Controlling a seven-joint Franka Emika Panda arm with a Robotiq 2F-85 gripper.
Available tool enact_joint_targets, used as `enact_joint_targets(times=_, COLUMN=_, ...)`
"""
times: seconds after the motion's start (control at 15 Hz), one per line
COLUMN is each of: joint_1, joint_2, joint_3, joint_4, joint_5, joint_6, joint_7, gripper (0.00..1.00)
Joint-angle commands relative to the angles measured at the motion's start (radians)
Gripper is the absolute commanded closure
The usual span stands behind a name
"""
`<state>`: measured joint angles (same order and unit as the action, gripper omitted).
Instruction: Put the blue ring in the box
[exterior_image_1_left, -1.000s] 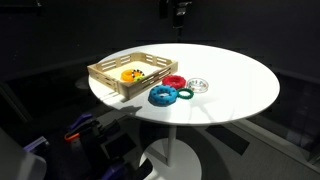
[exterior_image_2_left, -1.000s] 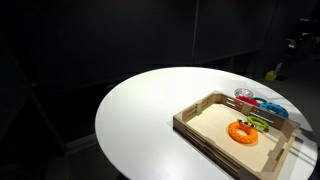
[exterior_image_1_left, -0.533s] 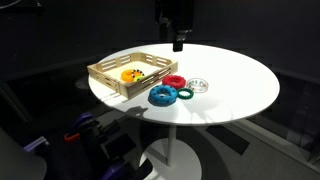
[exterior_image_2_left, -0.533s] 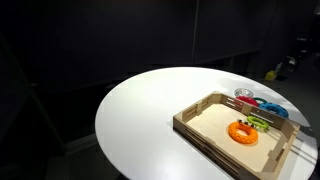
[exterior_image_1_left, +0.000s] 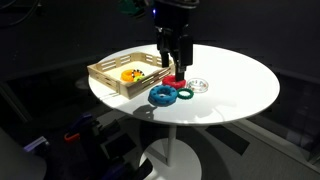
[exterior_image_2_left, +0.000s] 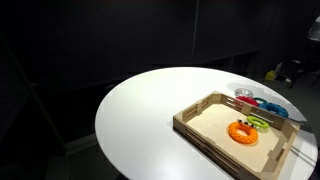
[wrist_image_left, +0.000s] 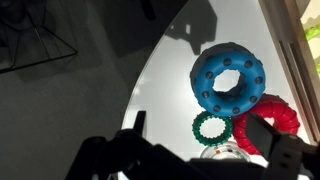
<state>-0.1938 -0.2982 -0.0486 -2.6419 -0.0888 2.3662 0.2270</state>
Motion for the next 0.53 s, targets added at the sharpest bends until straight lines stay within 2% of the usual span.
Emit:
enact_joint_targets(times=0.0, joint_1=-0.003, joint_2=0.027, joint_3=0.0, joint_4=-0.039, joint_5=-0.027, joint_6=0.091, joint_7=0.033, gripper=0.0)
enact_joint_targets(times=0.47, joint_1=-0.005, joint_2=0.118, joint_3=0.0, joint_4=-0.069, joint_5=-0.045, joint_6=0.21, joint_7=0.053, gripper=0.0)
